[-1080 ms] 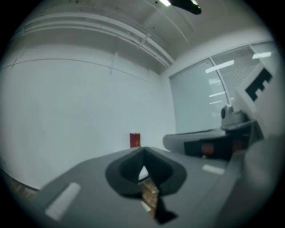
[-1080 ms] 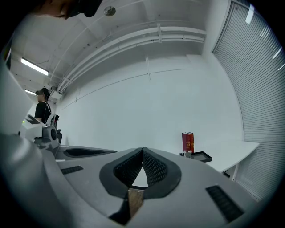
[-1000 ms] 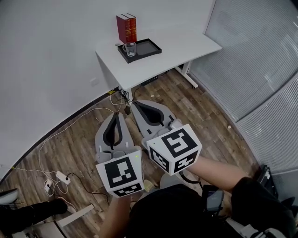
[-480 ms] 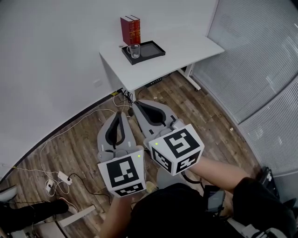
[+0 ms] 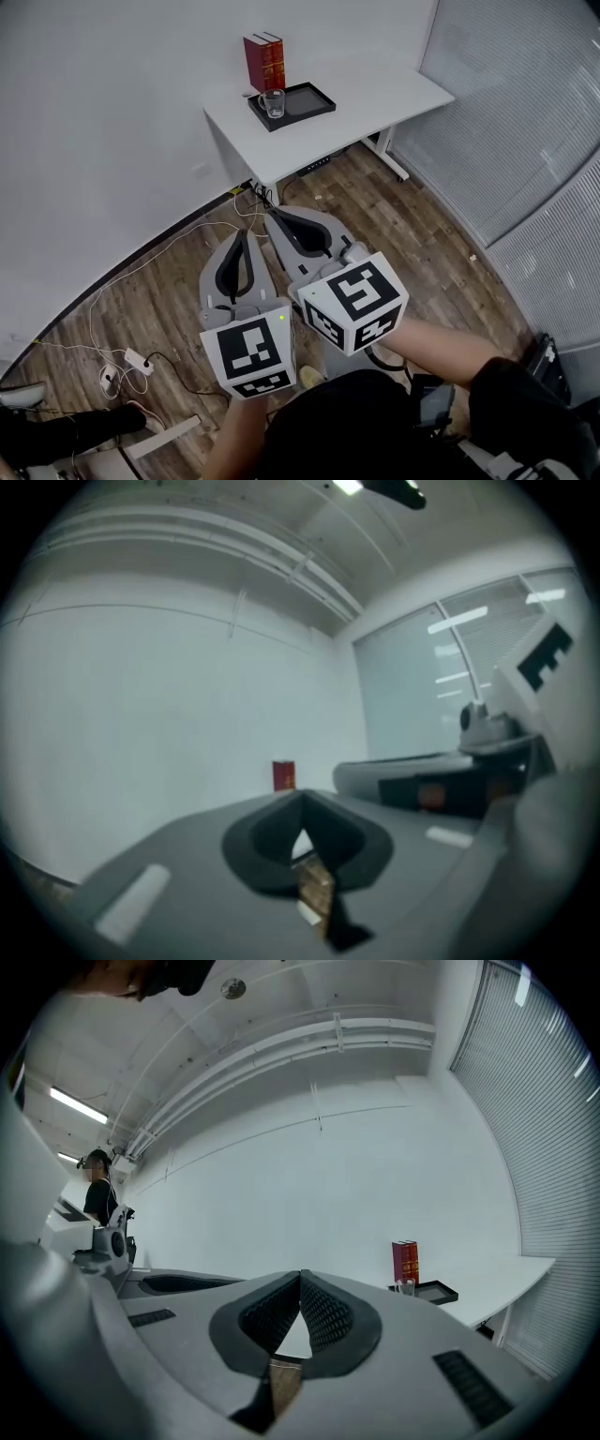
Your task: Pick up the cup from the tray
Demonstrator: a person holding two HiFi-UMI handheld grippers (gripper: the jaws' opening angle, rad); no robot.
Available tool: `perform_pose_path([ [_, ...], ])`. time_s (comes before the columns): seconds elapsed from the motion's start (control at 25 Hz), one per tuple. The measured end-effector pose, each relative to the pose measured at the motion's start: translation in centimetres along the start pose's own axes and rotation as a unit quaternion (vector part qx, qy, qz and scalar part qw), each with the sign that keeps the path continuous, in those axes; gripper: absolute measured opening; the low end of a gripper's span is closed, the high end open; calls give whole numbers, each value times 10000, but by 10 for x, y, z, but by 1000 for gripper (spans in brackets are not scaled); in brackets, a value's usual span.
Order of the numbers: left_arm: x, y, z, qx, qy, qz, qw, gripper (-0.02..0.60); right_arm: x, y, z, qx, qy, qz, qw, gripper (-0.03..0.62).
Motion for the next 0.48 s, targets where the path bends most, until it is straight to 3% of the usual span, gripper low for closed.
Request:
perform_pose_path([
  [0.48, 5, -5, 26, 28, 144, 120, 9998, 2, 0, 16, 23, 143, 202, -31, 9997, 14],
])
Point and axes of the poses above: the fingertips, and each gripper's own axes: z forward along the fingers, y to its right, x out of its top, the point moved 6 cm from there along -z, backward along the fingers, and after that the axes turned 7 degrees about y, right-handed, at the moved point
